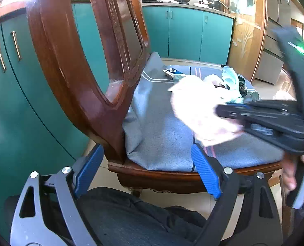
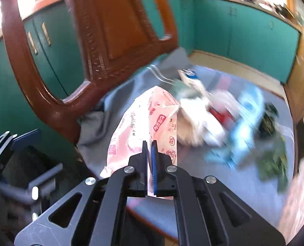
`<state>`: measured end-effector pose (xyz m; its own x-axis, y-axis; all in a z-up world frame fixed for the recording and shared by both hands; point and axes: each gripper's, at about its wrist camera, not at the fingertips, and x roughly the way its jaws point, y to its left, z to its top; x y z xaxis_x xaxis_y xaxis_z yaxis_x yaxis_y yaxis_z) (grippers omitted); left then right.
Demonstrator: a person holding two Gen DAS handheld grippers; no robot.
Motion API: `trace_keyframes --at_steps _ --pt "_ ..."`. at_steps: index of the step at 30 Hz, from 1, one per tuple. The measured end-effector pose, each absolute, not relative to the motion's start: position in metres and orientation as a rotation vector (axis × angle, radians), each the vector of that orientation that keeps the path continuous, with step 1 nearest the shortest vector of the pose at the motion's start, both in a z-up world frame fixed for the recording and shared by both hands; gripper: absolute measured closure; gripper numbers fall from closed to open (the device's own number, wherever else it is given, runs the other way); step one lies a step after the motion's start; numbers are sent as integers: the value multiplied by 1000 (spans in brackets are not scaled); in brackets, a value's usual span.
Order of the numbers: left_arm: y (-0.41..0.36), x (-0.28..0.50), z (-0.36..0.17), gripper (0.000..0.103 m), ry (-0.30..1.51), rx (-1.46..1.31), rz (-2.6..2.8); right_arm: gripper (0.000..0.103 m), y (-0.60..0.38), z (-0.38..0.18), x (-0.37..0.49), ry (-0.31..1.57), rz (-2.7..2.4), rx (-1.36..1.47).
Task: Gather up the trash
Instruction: 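Grasp the pink printed tissue bag on the seat with the right tool, then lift the pink tissue bag with the right tool while the left tool grasps the white crumpled tissue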
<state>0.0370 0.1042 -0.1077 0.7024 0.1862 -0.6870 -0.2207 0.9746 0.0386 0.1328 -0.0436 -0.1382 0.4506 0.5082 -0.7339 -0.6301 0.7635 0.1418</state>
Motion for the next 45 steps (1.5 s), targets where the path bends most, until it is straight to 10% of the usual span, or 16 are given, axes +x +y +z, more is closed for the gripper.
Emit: trace_keyframes --at_steps 12,15,17,19,28,35,45 --pt "89 48 -119 16 803 -35 156 98 -121 -165 130 919 516 -87" --pt "87 47 -119 16 808 -28 156 67 -117 -166 129 907 513 -101" --pt "86 47 -119 16 810 -27 158 23 -109 -164 130 872 508 -113" --pt "86 48 -118 15 814 -26 161 21 -101 -160 130 841 523 -133" --pt "89 47 -115 15 799 -34 190 20 -54 -182 143 884 519 -311" --pt "85 52 -119 15 812 -32 181 66 -68 -179 146 927 587 -225" --pt "80 83 -102 15 787 -111 75 70 -120 -142 130 854 587 -152"
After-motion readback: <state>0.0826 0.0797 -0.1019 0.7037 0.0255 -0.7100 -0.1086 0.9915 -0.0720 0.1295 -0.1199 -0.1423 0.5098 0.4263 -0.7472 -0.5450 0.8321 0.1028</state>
